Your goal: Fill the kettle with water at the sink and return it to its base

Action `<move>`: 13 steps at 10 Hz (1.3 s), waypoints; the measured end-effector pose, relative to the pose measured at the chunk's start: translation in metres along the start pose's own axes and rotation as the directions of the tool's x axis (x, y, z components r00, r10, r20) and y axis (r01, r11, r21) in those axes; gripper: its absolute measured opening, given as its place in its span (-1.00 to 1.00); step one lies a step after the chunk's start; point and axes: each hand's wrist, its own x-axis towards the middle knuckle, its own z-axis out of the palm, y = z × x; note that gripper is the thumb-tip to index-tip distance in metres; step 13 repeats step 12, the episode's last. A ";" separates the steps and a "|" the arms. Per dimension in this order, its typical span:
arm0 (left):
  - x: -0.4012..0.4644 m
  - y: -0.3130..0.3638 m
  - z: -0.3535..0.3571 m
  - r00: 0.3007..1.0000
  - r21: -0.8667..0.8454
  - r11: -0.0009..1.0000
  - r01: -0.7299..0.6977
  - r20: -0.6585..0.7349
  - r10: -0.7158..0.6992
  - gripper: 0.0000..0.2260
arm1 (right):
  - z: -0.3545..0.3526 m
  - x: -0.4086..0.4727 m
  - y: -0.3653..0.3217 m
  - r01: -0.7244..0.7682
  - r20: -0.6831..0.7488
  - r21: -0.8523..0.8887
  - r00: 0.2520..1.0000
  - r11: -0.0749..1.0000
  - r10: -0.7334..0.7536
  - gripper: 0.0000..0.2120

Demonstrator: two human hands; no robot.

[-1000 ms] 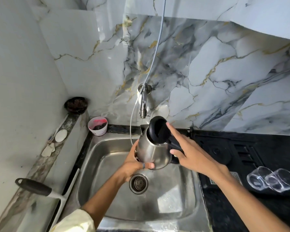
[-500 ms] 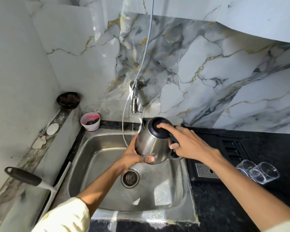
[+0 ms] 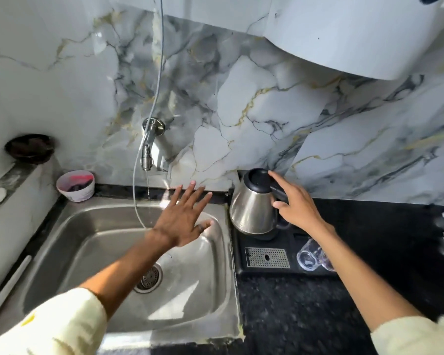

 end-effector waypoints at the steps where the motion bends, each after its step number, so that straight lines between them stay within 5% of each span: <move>1: 0.013 0.022 0.004 0.998 0.001 1.000 0.027 -0.051 -0.027 -0.29 | 0.015 0.003 0.038 -0.118 -0.039 -0.061 0.993 0.991 0.115 -0.20; 3: 0.031 0.047 0.013 0.999 0.021 0.999 0.049 0.001 -0.049 -0.32 | 0.045 0.013 0.092 -0.257 -0.104 0.028 0.960 0.966 0.259 -0.24; 8: 0.051 0.081 0.023 0.996 -0.006 0.998 0.066 0.056 -0.065 -0.34 | 0.046 0.020 0.139 -0.129 -0.092 0.191 0.985 0.973 0.149 -0.23; 9: 0.048 0.076 0.026 0.990 0.019 0.994 0.104 0.097 -0.105 -0.33 | 0.052 0.031 0.131 -0.124 -0.044 0.157 0.990 0.980 0.132 -0.21; 12: 0.038 0.068 0.018 0.978 0.091 0.984 0.153 0.128 -0.164 -0.24 | 0.048 0.040 0.133 -0.085 -0.105 -0.348 0.993 0.934 0.052 -0.18; 13: 0.038 0.068 0.018 0.978 0.091 0.984 0.153 0.128 -0.164 -0.24 | 0.048 0.040 0.133 -0.085 -0.105 -0.348 0.993 0.934 0.052 -0.18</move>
